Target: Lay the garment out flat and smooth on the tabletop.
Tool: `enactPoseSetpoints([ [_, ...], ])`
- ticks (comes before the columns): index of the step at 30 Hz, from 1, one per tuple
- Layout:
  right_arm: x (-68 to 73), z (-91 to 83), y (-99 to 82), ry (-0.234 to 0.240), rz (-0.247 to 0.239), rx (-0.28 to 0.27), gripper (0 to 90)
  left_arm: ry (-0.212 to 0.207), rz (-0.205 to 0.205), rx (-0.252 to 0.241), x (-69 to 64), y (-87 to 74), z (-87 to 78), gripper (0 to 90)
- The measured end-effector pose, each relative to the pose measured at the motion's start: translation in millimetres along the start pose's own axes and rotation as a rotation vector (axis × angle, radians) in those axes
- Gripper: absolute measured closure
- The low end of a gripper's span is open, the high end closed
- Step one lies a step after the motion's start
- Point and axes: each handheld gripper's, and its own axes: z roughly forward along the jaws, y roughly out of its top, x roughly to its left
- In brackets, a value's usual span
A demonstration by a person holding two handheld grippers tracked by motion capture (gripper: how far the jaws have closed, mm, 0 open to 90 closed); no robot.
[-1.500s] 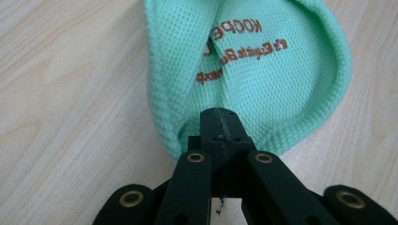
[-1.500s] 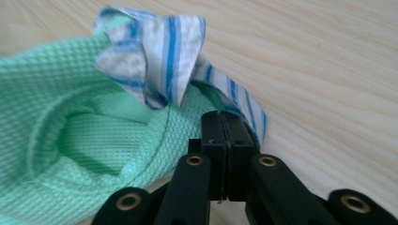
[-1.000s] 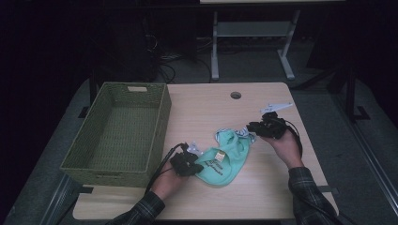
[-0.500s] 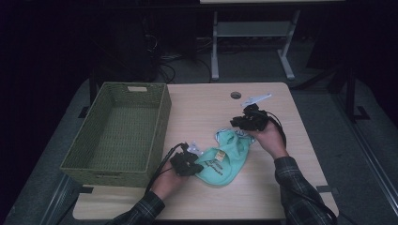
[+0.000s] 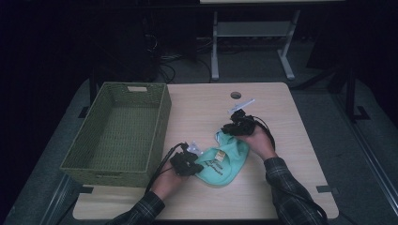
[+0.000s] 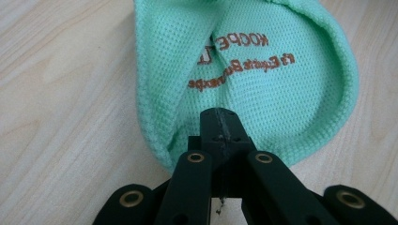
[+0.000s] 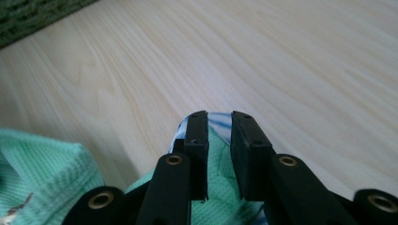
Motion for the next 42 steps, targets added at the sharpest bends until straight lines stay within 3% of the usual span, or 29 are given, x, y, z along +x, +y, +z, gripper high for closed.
enactPoseSetpoints([
  [8, 2.1, 14.9, -10.6, -0.003, -0.004, 0.043, 74.1, -0.001, -0.004, -0.003, -0.2, 0.2, 0.2, 89.7],
  [13, 4.9, 25.0, -15.6, -0.031, -0.027, 0.073, 71.4, -0.003, -0.021, -0.018, -0.7, -0.2, 1.1, 89.8],
  [19, 6.1, 25.2, -18.0, -0.074, -0.039, 0.057, 83.7, -0.001, -0.011, -0.010, -0.3, 0.1, 0.6, 89.8],
  [24, 5.9, 25.1, -18.3, -0.082, -0.039, 0.055, 88.1, -0.003, -0.007, -0.006, -0.1, -0.1, 0.3, 89.7],
  [32, 3.8, 18.5, -16.6, -0.075, -0.009, 0.023, 89.2, -0.004, -0.005, -0.003, 0.1, 0.2, 0.2, 89.8],
  [42, -6.1, 3.1, -4.2, -0.107, 0.021, -0.029, 89.3, -0.003, -0.005, -0.005, 0.2, 0.1, 0.5, 89.8],
])
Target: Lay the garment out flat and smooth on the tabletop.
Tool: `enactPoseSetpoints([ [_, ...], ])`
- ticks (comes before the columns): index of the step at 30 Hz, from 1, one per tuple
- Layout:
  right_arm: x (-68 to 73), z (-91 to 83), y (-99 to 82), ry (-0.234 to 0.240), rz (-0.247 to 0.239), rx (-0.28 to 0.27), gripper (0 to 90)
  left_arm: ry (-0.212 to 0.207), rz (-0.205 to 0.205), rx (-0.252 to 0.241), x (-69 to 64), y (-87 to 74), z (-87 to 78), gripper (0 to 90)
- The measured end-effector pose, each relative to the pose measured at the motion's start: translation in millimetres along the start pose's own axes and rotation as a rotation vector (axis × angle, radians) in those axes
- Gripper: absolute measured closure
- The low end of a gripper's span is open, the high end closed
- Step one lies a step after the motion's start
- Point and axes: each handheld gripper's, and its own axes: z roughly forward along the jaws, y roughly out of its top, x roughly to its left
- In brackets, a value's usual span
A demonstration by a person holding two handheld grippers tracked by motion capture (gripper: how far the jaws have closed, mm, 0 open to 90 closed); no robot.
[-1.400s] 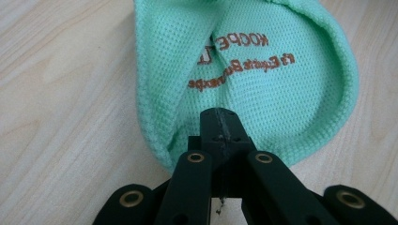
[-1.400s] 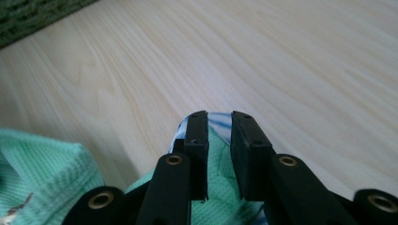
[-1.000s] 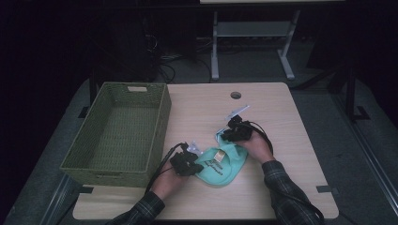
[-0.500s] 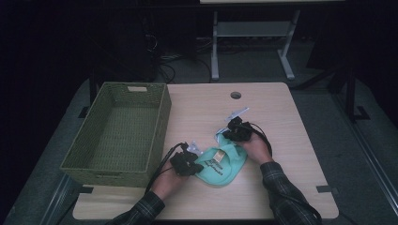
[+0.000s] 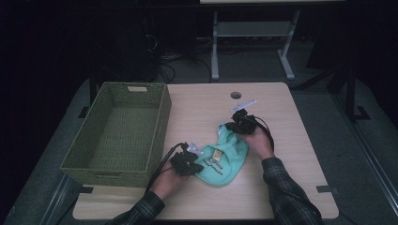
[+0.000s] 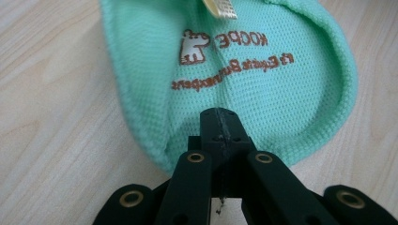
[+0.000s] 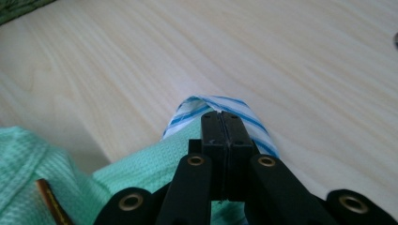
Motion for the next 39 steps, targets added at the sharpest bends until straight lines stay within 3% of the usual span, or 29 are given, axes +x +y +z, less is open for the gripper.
enactPoseSetpoints([
  [13, -19.3, 8.6, 9.2, -0.055, 0.085, -0.041, 89.5, -0.001, -0.001, 0.000, -0.3, -0.2, -0.2, 89.8],
  [21, -24.6, 13.0, 7.7, -0.027, 0.110, -0.056, 89.3, -0.004, -0.011, -0.013, -0.4, -0.5, 0.6, 89.7],
  [24, -24.3, 10.5, 7.9, -0.001, 0.114, -0.066, 85.6, 0.001, 0.004, 0.000, -0.5, -0.1, -0.3, 89.7],
  [27, -21.5, 4.2, 9.2, 0.018, 0.106, -0.079, 76.3, 0.000, 0.004, -0.002, -0.2, -0.3, 0.0, 89.7],
  [32, -18.7, -7.6, 9.1, 0.023, 0.083, -0.077, 76.5, -0.006, -0.005, -0.005, 0.6, -0.3, 0.1, 89.7],
  [39, -17.0, -26.1, -0.5, 0.032, 0.089, -0.098, 80.6, -0.025, -0.022, -0.011, 1.3, 0.6, -0.2, 88.3],
])
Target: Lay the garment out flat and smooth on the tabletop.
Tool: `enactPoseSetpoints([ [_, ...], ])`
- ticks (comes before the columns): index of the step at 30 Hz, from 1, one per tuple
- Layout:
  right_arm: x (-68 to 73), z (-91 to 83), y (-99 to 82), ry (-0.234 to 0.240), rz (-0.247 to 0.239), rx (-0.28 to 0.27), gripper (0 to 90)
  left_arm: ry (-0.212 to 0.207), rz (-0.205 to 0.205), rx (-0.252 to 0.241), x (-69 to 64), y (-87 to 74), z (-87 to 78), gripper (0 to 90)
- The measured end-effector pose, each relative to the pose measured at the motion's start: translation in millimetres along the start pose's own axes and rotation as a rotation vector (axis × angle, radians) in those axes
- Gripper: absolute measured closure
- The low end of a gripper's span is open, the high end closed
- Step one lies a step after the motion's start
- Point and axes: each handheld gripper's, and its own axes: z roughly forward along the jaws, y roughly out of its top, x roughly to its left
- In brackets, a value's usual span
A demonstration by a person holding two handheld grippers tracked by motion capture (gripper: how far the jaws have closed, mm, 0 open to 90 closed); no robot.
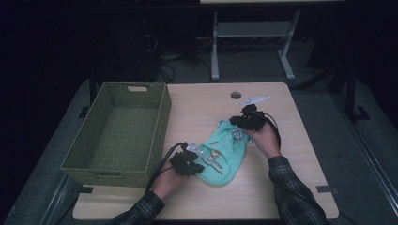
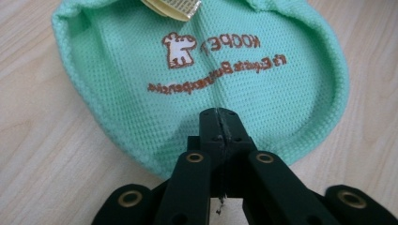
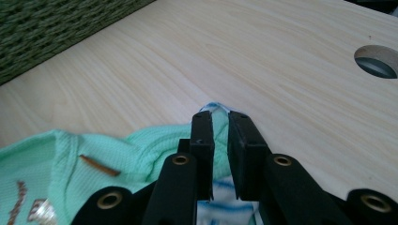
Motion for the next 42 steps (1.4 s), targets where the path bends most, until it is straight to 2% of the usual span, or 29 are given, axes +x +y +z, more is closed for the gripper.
enactPoseSetpoints([
  [1, 0.6, -2.1, -1.3, 0.003, 0.004, 0.000, 81.5, -0.005, -0.014, -0.023, -1.2, 0.8, -0.4, 88.2],
  [2, 1.0, -5.4, -4.0, 0.007, -0.005, -0.004, 83.1, -0.006, -0.001, -0.018, -0.5, 2.0, -2.6, 87.7],
  [6, 5.0, -16.1, -13.3, 0.013, -0.022, -0.004, 89.5, 0.005, -0.006, -0.048, -0.9, 7.7, -8.7, 85.9],
  [10, 8.0, -24.4, -24.1, 0.019, -0.037, 0.001, 89.6, 0.016, -0.027, -0.096, 1.2, 14.7, -12.9, 82.7],
  [17, 15.6, -36.4, -43.7, 0.037, -0.055, -0.003, 89.7, 0.060, -0.050, -0.134, 12.3, 27.6, -19.9, 77.8],
  [19, 18.7, -39.5, -49.7, 0.044, -0.055, 0.000, 89.7, 0.073, -0.068, -0.149, 15.8, 29.5, -19.3, 76.6],
  [26, 30.3, -43.7, -67.8, 0.081, -0.058, 0.035, 89.6, 0.117, -0.107, -0.170, 32.2, 38.0, -17.4, 74.6],
  [34, 50.5, -41.0, -85.0, 0.117, -0.082, 0.079, 89.7, 0.127, -0.137, -0.158, 52.7, 51.6, -4.0, 82.9],
  [36, 54.0, -39.8, -88.2, 0.123, -0.084, 0.089, 89.7, 0.129, -0.125, -0.140, 56.6, 54.3, 0.7, 83.7],
  [39, 57.6, -36.4, -93.4, 0.136, -0.095, 0.111, 89.7, 0.120, -0.133, -0.117, 58.7, 55.4, 8.9, 83.8],
  [42, 58.8, -32.5, -97.7, 0.137, -0.104, 0.135, 89.7, 0.117, -0.105, -0.073, 56.2, 53.5, 14.7, 83.8],
])
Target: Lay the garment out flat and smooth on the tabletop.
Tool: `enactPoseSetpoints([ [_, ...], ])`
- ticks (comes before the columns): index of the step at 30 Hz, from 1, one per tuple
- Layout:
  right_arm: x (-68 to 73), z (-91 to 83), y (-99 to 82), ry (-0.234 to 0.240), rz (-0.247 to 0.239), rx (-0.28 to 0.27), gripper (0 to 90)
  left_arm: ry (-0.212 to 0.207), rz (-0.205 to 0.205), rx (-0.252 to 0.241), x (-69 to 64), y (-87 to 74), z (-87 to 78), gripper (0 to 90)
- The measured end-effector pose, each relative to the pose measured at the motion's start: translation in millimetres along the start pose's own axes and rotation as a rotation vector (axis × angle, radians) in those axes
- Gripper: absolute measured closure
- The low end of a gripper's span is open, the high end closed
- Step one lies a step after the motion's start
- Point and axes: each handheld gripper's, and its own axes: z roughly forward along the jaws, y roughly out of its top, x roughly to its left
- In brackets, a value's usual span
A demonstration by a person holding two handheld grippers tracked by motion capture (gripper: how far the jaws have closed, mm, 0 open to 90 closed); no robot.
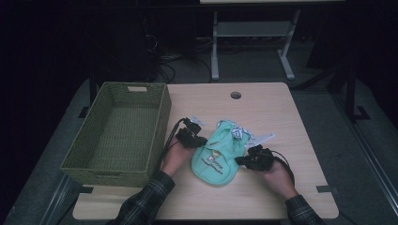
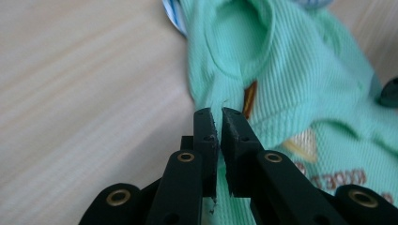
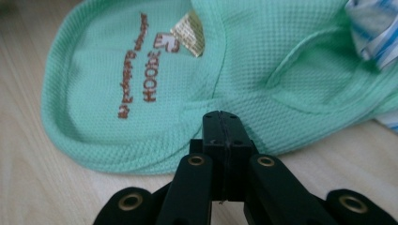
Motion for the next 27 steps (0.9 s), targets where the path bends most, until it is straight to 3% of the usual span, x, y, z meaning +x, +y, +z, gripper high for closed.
enactPoseSetpoints([
  [5, -2.2, 2.8, -1.7, 0.002, 0.011, 0.020, 89.7, -0.013, 0.024, 0.054, -5.5, -9.9, 3.2, 84.2],
  [14, -13.8, -3.2, -4.7, -0.042, 0.027, 0.025, 89.8, -0.045, 0.032, 0.072, -13.8, -22.8, -5.2, 85.1],
  [19, -20.3, -5.3, -5.7, -0.067, 0.024, 0.020, 89.7, -0.083, 0.062, 0.083, -25.8, -31.0, -10.3, 85.1],
  [23, -24.2, -6.9, -5.0, -0.083, 0.034, 0.024, 89.7, -0.100, 0.063, 0.072, -33.3, -36.7, -12.0, 85.1],
  [27, -30.7, -11.8, 5.8, -0.097, 0.039, -0.019, 89.0, -0.098, 0.070, 0.070, -33.3, -37.2, -11.4, 86.8],
])
